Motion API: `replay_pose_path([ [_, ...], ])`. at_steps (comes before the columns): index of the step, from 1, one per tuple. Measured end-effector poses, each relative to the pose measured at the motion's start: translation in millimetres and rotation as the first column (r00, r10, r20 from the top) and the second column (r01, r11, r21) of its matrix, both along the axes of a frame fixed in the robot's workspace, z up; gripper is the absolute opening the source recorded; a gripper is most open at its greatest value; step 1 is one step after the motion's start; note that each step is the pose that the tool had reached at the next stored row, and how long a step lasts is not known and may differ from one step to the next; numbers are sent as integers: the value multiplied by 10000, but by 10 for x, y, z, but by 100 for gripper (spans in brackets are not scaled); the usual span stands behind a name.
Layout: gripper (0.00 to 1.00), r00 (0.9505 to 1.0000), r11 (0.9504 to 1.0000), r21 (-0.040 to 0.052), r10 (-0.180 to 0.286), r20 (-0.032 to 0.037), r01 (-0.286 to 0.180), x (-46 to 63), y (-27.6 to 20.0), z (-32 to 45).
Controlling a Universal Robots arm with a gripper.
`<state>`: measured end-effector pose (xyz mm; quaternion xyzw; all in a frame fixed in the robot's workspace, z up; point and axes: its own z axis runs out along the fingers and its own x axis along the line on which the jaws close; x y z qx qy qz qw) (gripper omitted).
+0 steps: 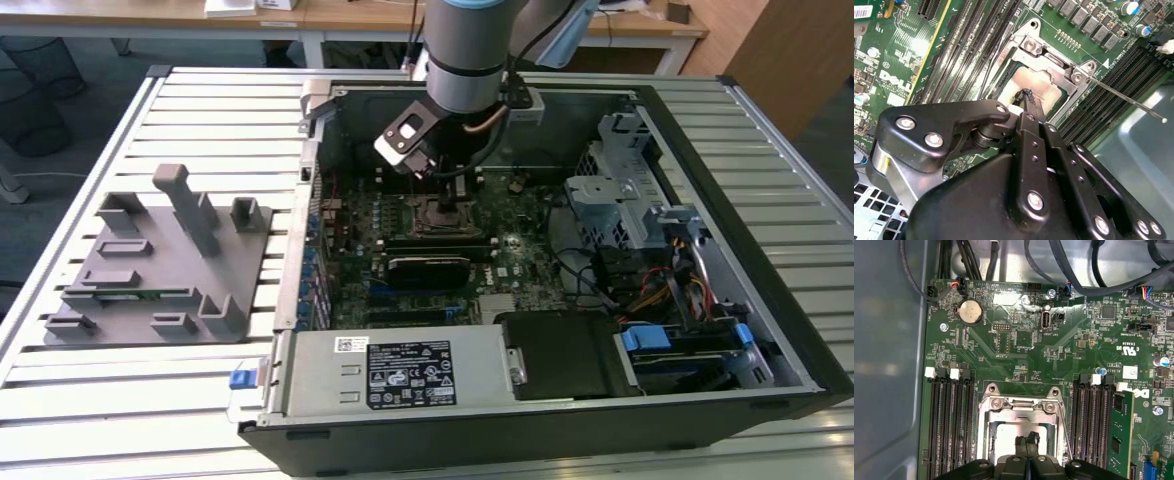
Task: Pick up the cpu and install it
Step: 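Install the first cpu locking lever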
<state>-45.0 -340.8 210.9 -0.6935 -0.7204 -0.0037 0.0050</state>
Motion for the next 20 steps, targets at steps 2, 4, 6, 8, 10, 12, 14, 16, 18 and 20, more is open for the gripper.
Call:
replay_pose_path([
  [2,11,10000,10000,0,0,0,0,0,0,11],
  [4,11,10000,10000,1,0,0,0,0,0,21],
  [6,11,10000,10000,1,0,0,0,0,0,33],
  [8,11,10000,10000,0,0,0,0,0,0,44],
  [10,11,10000,10000,1,0,0,0,0,0,55],
  [12,11,10000,10000,0,0,0,0,0,0,67],
  [14,11,10000,10000,0,0,0,0,0,0,78],
  [16,11,10000,10000,1,0,0,0,0,0,90],
  [18,11,10000,10000,1,0,0,0,0,0,102],
  [20,11,10000,10000,1,0,0,0,0,0,113],
])
